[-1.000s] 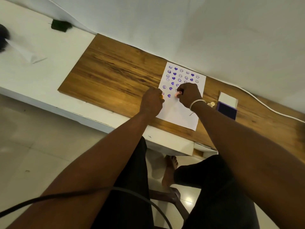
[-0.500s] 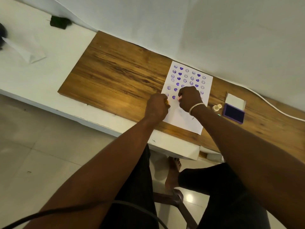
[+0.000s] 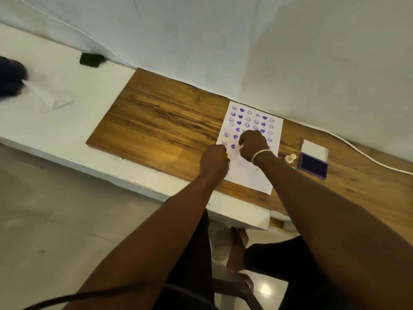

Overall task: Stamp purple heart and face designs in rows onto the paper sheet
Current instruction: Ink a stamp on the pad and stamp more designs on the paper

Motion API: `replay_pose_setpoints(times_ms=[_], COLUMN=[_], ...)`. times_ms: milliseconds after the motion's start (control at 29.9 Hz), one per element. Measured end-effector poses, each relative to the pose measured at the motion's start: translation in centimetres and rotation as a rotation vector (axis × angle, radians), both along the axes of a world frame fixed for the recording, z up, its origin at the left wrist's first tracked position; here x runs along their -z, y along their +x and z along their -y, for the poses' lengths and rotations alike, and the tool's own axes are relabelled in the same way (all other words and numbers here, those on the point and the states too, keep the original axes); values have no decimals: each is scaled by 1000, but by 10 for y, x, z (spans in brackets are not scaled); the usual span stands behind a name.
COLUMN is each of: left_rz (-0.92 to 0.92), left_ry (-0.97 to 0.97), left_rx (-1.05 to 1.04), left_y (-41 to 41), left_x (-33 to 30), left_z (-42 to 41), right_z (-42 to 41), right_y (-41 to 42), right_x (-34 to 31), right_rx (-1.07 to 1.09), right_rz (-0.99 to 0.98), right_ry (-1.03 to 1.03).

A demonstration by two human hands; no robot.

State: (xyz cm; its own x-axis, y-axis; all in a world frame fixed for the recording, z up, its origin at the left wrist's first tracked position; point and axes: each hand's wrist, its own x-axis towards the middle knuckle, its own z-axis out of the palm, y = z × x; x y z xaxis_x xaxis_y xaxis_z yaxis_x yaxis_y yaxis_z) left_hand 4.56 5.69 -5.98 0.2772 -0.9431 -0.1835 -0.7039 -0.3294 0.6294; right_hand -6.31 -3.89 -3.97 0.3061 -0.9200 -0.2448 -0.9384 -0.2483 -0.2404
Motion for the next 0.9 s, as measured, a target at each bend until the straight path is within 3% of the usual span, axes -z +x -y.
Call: replay_pose_setpoints(times_ms=[134, 234, 368, 502, 669, 903], left_rz=[-46, -169, -401, -475, -553, -562], left_ry=[-11, -70, -123, -189, -217, -244], left_rx=[-12, -54, -65, -40, 17, 103], left_y=[-4, -4, -9, -15, -23, -40], left_x=[-5, -13, -36, -62, -87, -111], left_z=[3, 5, 8, 15, 21, 26], right_z=[11, 17, 23, 2, -16, -24], right_y=[-18, -39, -69, -80, -86, -97], right_x=[-15, -38, -58, -68, -82, -102], right_rx=[55, 281, 644, 701, 601, 522], right_rz=[178, 459, 942, 1247, 1370, 1309], right_ry=[5, 39, 333, 558, 627, 574])
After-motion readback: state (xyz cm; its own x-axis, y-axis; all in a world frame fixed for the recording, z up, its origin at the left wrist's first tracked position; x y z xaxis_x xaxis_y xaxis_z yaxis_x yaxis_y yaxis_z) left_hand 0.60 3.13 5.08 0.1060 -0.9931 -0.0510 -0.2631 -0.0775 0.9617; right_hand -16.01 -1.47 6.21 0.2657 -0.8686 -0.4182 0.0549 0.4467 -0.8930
